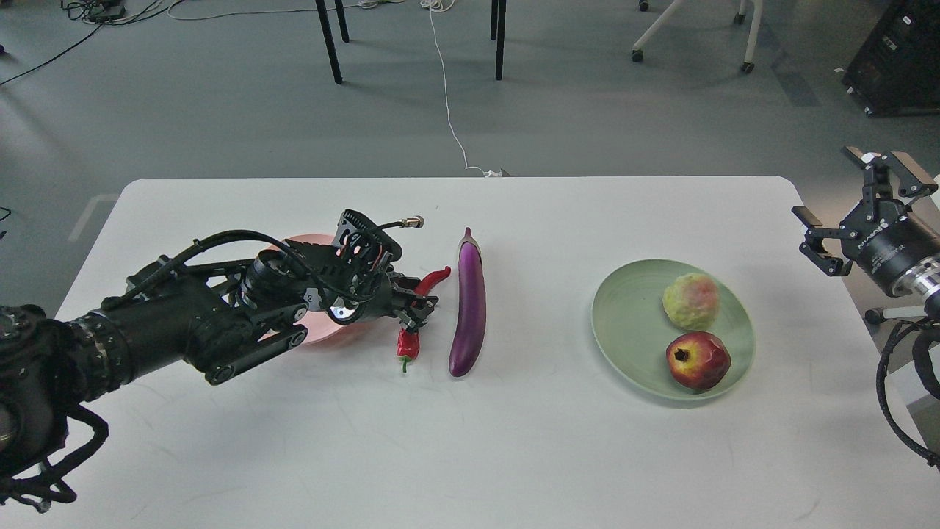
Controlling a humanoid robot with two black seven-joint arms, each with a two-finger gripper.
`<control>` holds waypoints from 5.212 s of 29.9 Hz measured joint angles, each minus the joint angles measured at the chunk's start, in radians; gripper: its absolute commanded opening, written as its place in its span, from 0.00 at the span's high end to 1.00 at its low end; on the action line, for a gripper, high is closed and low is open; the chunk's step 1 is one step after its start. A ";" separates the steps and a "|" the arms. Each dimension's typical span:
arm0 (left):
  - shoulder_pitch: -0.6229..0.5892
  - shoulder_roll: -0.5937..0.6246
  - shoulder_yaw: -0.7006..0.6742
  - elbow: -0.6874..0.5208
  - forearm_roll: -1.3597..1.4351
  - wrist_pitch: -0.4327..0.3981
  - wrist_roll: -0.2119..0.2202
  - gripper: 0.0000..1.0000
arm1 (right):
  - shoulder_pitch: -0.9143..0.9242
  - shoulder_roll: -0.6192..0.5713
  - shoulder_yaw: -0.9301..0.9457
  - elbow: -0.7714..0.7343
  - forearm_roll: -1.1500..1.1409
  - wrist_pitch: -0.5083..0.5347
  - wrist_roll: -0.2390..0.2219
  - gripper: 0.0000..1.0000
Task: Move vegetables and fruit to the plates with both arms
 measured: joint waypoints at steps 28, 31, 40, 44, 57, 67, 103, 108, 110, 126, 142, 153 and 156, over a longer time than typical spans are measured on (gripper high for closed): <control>-0.016 0.363 -0.012 -0.093 -0.085 0.017 -0.031 0.59 | -0.008 0.005 -0.002 0.002 -0.003 0.000 0.000 0.01; 0.010 0.389 -0.015 -0.088 -0.087 0.032 -0.032 0.30 | -0.008 0.005 -0.002 0.002 -0.003 0.000 0.000 0.01; 0.015 0.399 -0.028 -0.117 -0.152 0.071 -0.032 0.09 | -0.009 0.003 -0.002 0.003 -0.003 0.000 0.000 0.01; -0.028 0.380 -0.065 -0.243 -0.173 0.083 -0.020 0.09 | -0.012 0.003 -0.002 0.003 -0.003 0.000 0.000 0.01; -0.063 0.030 -0.067 -0.251 -0.229 0.012 0.131 0.09 | -0.032 -0.002 0.000 0.005 -0.003 0.000 0.000 0.01; -0.040 -0.092 -0.048 -0.098 -0.221 0.013 0.144 0.09 | -0.034 -0.012 0.000 0.006 -0.003 0.000 0.000 0.01; -0.040 0.087 -0.061 -0.211 -0.230 0.015 0.190 0.91 | -0.036 -0.022 0.000 0.005 -0.003 0.000 0.000 0.01; -0.027 0.300 -0.060 -0.364 -0.247 0.010 0.189 0.89 | -0.036 -0.014 -0.001 0.004 -0.003 0.000 0.000 0.01; -0.002 0.371 -0.060 -0.406 -0.256 0.010 0.187 0.86 | -0.036 -0.013 -0.002 0.003 -0.003 0.000 0.000 0.01; 0.100 0.547 -0.074 -0.452 -0.308 0.007 0.173 0.03 | -0.034 -0.011 -0.002 0.003 -0.005 0.000 0.000 0.01; 0.124 0.524 -0.400 -0.462 -0.817 0.019 0.116 0.02 | -0.020 -0.011 0.000 0.005 -0.005 0.000 0.000 0.01; 0.407 0.272 -0.789 -0.456 -1.294 0.142 0.000 0.02 | -0.008 0.019 0.075 0.041 -0.003 0.000 0.000 0.01; 0.513 0.179 -0.922 -0.444 -1.288 0.144 -0.006 0.02 | -0.005 0.019 0.084 0.048 -0.001 0.000 0.000 0.01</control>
